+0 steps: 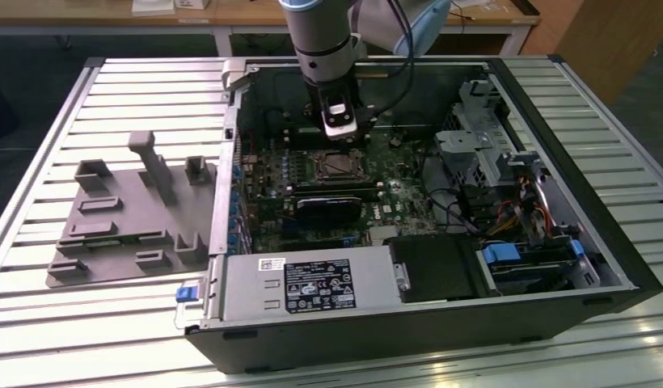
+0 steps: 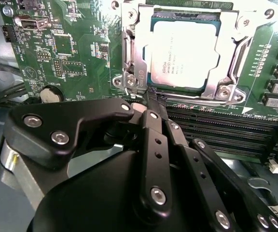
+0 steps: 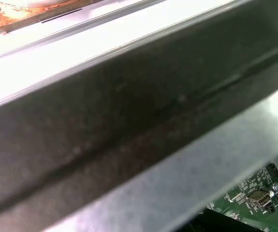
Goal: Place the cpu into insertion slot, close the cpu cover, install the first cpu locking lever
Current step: 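Close the cpu cover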
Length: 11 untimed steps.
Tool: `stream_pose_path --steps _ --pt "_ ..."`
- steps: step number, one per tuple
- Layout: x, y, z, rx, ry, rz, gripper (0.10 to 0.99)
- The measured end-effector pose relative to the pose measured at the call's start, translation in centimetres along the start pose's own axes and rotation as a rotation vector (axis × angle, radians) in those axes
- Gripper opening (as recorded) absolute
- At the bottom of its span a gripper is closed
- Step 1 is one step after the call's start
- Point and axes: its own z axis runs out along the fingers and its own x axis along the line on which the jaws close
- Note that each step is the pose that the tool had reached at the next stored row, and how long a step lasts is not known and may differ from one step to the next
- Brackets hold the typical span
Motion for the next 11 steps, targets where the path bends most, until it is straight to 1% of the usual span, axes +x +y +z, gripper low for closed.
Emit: stream_pose_path --steps 6,11 --pt "-0.01 0.01 -0.03 0.000 -0.0004 0.002 0.102" --pt "-0.05 0.05 -0.25 0.001 -0.0009 0.004 0.102"
